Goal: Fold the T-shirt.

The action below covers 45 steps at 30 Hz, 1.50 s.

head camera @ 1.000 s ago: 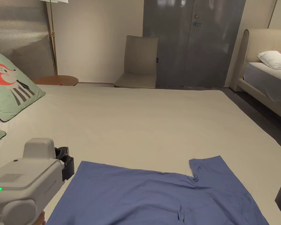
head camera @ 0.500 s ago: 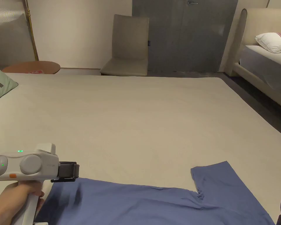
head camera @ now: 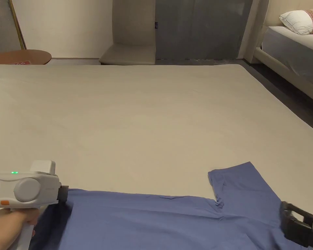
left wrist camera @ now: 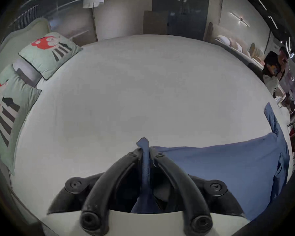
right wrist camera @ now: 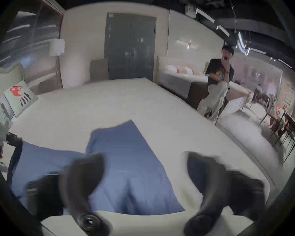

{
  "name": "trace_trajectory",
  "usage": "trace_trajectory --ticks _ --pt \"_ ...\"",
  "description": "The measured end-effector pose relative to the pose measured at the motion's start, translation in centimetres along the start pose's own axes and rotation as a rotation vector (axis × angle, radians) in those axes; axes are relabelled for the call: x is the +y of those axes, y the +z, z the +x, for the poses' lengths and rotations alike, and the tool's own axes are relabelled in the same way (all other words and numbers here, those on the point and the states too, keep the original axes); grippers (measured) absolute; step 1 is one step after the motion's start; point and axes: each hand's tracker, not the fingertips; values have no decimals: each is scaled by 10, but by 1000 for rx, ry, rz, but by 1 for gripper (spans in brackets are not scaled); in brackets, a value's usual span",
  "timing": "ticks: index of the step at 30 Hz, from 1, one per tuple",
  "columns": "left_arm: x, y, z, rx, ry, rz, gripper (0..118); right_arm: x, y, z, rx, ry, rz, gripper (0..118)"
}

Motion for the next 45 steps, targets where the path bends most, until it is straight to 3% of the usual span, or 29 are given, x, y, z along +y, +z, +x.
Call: trace_trajectory --ticks 6,9,12,14,16,19,25,30,38,41,45 --pt "-7 10 1 -1 -10 39 3 6 -74 18 -21 102 -225 114" --pt "-9 10 -1 -13 1 44 3 -5 -103 25 -44 63 -342 107" --pt "-11 13 -2 -9 -4 44 3 -15 -115 27 4 29 -406 96" --pt "-12 17 -2 -11 2 49 3 -11 -102 27 23 -13 -348 71" --pt "-12 24 -4 -15 13 60 3 -7 -87 22 74 17 -286 4" --pt "-14 44 -7 -21 29 98 3 -4 -60 7 66 139 -206 4" --pt "-33 128 -16 -33 88 242 3 11 21 17 94 9 30 4" --pt "-72 214 -24 -11 152 397 3 20 95 27 132 -46 232 4" --pt "-146 313 -26 113 231 658 3 6 197 29 108 -21 500 4" --pt "-162 330 -28 155 232 722 3 1 219 25 104 2 556 4" --pt "-169 345 -32 131 269 751 3 4 234 24 125 -28 583 4"
